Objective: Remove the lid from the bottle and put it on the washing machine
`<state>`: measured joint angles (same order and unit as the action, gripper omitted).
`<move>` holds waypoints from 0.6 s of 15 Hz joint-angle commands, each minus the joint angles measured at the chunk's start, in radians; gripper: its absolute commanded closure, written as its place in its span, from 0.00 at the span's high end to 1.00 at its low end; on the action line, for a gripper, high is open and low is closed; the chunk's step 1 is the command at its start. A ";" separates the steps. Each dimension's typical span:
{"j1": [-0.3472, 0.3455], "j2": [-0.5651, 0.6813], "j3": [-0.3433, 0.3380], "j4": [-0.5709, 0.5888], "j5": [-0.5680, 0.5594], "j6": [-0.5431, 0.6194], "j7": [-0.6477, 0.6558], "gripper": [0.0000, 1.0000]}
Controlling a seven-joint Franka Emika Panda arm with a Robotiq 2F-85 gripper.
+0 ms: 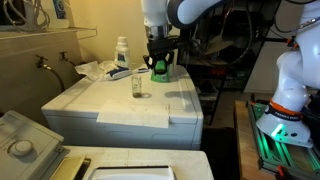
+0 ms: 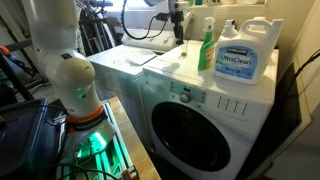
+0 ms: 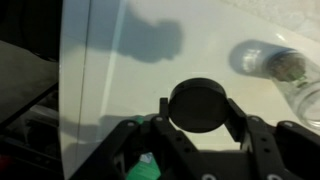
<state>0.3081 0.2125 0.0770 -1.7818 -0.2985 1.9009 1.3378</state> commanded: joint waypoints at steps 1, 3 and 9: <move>0.015 -0.090 0.028 -0.248 -0.071 0.095 0.247 0.31; 0.011 -0.104 0.046 -0.344 -0.052 0.174 0.399 0.31; -0.025 -0.195 0.047 -0.532 -0.050 0.401 0.645 0.95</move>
<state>0.3129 0.1318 0.1277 -2.2038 -0.3217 2.2213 1.8939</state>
